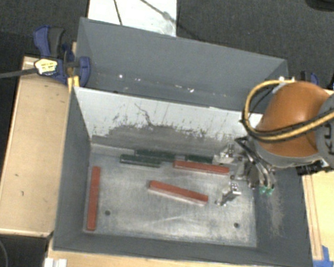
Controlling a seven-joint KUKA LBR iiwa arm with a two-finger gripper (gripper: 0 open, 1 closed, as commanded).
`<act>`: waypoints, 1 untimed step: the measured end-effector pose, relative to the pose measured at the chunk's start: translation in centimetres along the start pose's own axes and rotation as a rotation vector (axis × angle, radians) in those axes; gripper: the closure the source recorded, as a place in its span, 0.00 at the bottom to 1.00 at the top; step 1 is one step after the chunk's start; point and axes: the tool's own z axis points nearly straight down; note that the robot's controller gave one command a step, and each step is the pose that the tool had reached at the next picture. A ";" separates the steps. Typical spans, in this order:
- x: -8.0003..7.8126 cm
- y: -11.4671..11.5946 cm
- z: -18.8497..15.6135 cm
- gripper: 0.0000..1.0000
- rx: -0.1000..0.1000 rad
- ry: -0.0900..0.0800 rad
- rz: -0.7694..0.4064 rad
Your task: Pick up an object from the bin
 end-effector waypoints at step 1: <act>1.3 3.1 6.7 1.00 0.000 0.008 0.207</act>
Offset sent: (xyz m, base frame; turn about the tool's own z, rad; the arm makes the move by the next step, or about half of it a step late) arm 0.0000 0.0000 0.0000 0.0000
